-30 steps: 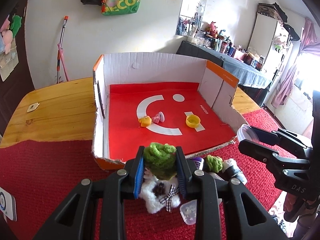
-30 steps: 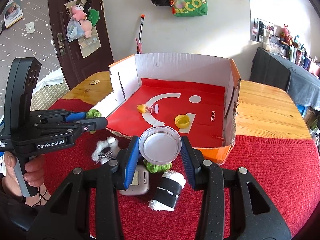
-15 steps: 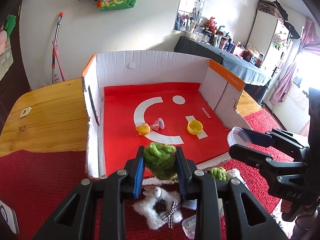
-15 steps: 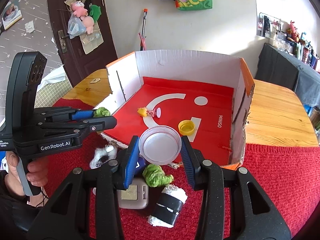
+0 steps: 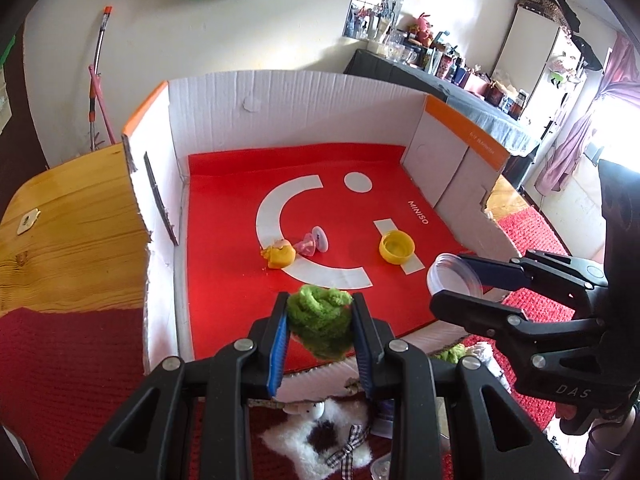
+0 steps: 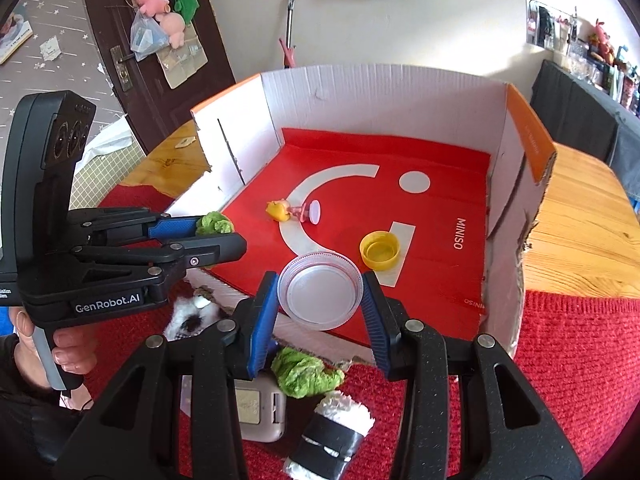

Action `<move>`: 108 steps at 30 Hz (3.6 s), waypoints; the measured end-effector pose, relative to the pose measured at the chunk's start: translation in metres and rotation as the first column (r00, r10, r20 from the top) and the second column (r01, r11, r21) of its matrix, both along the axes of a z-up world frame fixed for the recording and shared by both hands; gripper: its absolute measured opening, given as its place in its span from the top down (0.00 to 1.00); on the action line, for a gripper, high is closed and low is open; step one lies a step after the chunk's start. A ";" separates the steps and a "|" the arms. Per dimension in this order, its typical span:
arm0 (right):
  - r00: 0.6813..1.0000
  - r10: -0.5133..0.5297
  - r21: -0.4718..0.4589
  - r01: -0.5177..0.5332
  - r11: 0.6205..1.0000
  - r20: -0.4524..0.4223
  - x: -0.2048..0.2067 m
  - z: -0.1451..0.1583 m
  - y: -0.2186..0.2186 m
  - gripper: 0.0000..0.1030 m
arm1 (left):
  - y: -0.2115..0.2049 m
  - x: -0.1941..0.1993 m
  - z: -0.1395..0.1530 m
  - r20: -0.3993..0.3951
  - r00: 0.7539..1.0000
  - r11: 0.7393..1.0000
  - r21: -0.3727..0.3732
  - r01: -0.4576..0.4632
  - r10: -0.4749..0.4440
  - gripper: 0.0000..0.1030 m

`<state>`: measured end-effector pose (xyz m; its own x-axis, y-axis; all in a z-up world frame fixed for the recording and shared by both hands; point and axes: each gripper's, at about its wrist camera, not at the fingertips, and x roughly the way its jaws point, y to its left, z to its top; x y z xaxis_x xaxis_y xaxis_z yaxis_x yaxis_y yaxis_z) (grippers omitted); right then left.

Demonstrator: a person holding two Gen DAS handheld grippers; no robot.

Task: Organize objects
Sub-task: 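Carry the green pompom and clear lid over the box with both grippers, then lower the lid and pompom onto the red mat and open both grippers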

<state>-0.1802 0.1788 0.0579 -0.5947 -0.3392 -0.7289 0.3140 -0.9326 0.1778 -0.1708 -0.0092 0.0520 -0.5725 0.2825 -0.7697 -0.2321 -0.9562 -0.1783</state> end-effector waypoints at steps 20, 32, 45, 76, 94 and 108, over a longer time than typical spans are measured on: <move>0.994 0.003 0.005 -0.004 1.000 0.110 -0.029 -0.022 0.002 0.62 | -0.002 -0.023 -0.023 0.085 0.996 1.000 -0.006 0.019 -0.019 0.71; 0.994 -0.007 0.017 0.006 1.000 0.113 -0.039 -0.030 0.003 0.62 | 0.001 -0.032 -0.025 0.082 0.996 1.000 -0.022 0.020 -0.018 0.71; 0.995 -0.021 0.025 0.019 0.999 0.096 -0.045 -0.032 0.005 0.62 | 0.004 -0.040 -0.026 0.080 0.997 0.999 -0.035 0.017 -0.015 0.71; 0.996 -0.042 0.069 0.036 0.997 0.080 -0.052 -0.034 0.005 0.61 | 0.004 -0.051 -0.028 0.076 0.997 1.000 -0.016 0.008 -0.006 0.68; 0.998 -0.033 0.059 0.030 0.998 0.060 -0.044 -0.030 0.003 0.49 | 0.002 -0.042 -0.025 0.055 0.998 0.999 -0.036 -0.016 0.018 0.52; 0.999 -0.032 0.040 0.031 0.999 0.024 -0.027 -0.017 0.004 0.38 | 0.003 -0.020 -0.006 -0.020 0.999 0.998 -0.062 -0.027 0.026 0.35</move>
<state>-0.2067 0.1832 0.0411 -0.5863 -0.2910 -0.7560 0.2803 -0.9485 0.1478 -0.1912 -0.0067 0.0460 -0.5943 0.2189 -0.7739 -0.2096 -0.9711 -0.1138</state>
